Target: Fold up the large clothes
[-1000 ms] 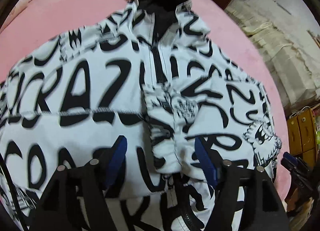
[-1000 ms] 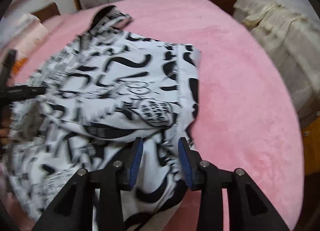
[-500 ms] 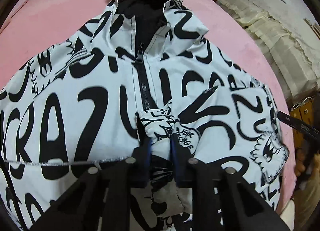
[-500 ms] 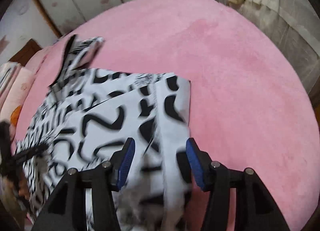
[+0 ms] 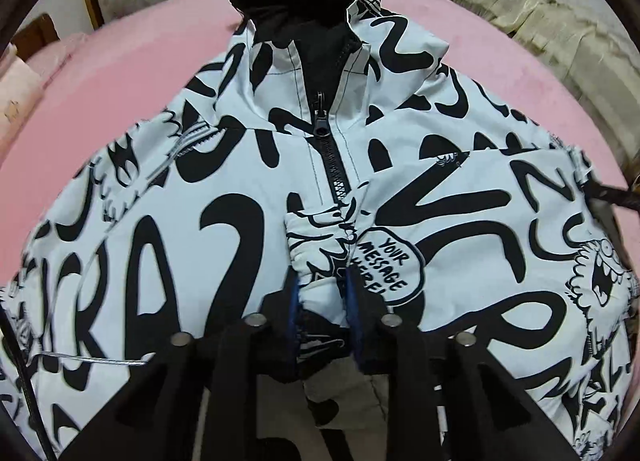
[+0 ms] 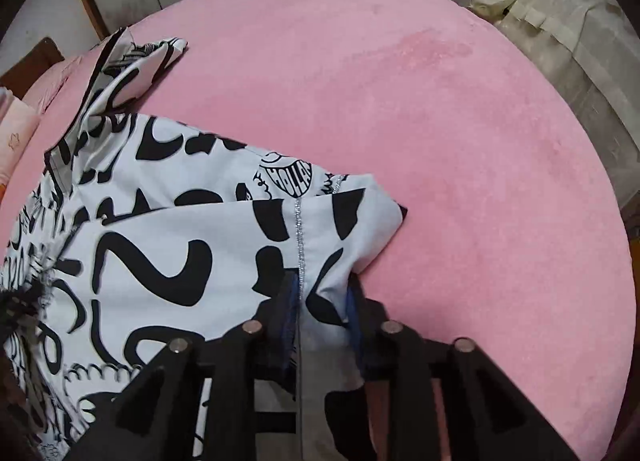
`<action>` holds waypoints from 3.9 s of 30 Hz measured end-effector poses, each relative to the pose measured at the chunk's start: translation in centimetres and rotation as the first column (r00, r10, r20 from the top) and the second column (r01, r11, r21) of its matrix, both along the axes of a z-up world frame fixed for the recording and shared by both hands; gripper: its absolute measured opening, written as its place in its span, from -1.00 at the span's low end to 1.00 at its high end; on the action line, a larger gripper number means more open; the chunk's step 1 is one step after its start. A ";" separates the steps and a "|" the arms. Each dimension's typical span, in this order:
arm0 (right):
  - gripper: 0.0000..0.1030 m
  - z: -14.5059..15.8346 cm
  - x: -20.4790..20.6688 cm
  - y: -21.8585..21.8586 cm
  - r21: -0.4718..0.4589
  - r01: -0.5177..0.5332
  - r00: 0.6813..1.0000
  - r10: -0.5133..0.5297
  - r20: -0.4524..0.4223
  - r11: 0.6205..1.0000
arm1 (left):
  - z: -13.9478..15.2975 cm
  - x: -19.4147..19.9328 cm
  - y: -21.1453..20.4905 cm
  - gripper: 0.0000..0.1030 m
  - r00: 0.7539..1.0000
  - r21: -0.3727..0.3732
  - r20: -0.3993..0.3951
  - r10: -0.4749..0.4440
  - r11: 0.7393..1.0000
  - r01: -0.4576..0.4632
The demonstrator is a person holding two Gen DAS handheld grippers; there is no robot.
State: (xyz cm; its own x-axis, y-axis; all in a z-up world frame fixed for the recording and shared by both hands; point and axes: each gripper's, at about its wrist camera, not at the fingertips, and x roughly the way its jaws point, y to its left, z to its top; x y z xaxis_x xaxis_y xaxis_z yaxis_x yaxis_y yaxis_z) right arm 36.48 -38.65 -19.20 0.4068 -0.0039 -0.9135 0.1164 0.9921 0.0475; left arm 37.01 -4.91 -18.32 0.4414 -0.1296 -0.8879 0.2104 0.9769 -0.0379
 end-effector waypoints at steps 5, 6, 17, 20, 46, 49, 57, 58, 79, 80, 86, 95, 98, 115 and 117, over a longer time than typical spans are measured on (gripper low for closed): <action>-0.45 3.7 -3.1 0.1 -0.047 -0.016 0.999 0.018 0.034 0.999 | 2.6 -1.3 0.1 -0.39 1.000 0.043 -0.007 0.004 0.999 -0.004; -0.45 4.5 -3.8 0.4 -0.050 -0.026 0.999 0.028 0.045 0.998 | 3.3 -1.6 0.2 -0.39 1.000 0.040 0.003 0.008 0.999 -0.008; -0.34 7.0 -10.2 11.3 0.023 -0.175 0.972 0.169 0.166 0.984 | 6.8 -6.0 -4.5 -0.20 0.991 -0.150 0.102 0.091 0.986 -0.076; -0.35 5.2 -10.1 14.2 -0.011 -0.210 0.968 0.209 0.140 0.978 | 4.3 -6.0 -5.3 -0.20 0.990 -0.093 0.063 0.127 0.988 -0.121; -1.00 0.1 -14.2 2.9 -0.074 0.047 0.997 -0.043 0.056 0.996 | 0.2 -6.4 -4.4 -0.22 0.996 0.027 0.012 0.083 0.996 -0.083; -1.00 0.2 -14.1 2.8 -0.064 0.059 0.997 -0.056 0.050 0.996 | 0.4 -6.5 -4.6 -0.11 0.997 0.024 -0.001 0.080 0.997 -0.080; -0.95 1.7 -14.3 3.1 -0.035 0.093 0.995 -0.092 0.041 0.995 | 3.8 -8.1 -5.5 0.28 0.998 0.028 0.027 0.056 0.998 -0.057; -0.95 2.0 -14.5 3.3 -0.029 0.093 0.995 -0.091 0.045 0.995 | 4.6 -8.4 -5.5 0.29 0.998 0.025 0.038 0.049 0.998 -0.050; -0.57 12.3 -21.6 10.8 0.056 0.015 0.983 -0.025 0.180 0.998 | 15.6 -17.5 -0.8 0.45 0.986 -0.019 0.161 0.037 0.999 -0.034; -0.57 12.7 -21.9 11.5 0.056 0.002 0.983 -0.013 0.184 0.998 | 15.9 -18.1 0.3 0.45 0.986 -0.026 0.160 0.048 0.999 -0.045; -0.57 14.4 -23.0 17.3 0.069 -0.102 0.974 0.086 0.210 0.992 | 17.3 -21.0 7.8 0.46 0.974 -0.051 0.177 0.140 0.990 -0.133; -0.57 15.9 -22.0 29.2 0.066 -0.286 0.935 0.264 0.236 0.956 | 19.2 -22.3 23.3 0.46 0.924 -0.016 0.181 0.336 0.941 -0.339; -0.57 16.3 -21.2 33.6 0.052 -0.346 0.914 0.324 0.244 0.937 | 19.3 -22.3 28.6 0.46 0.896 0.000 0.182 0.404 0.912 -0.411; -0.57 13.5 -17.5 51.7 0.003 -0.538 0.825 0.526 0.208 0.843 | 7.4 -21.9 52.1 0.46 0.644 -0.060 -0.170 0.746 0.645 -0.762; -0.57 12.6 -16.9 53.2 0.003 -0.550 0.820 0.539 0.192 0.835 | 6.2 -21.9 53.7 0.46 0.621 -0.058 -0.198 0.758 0.624 -0.780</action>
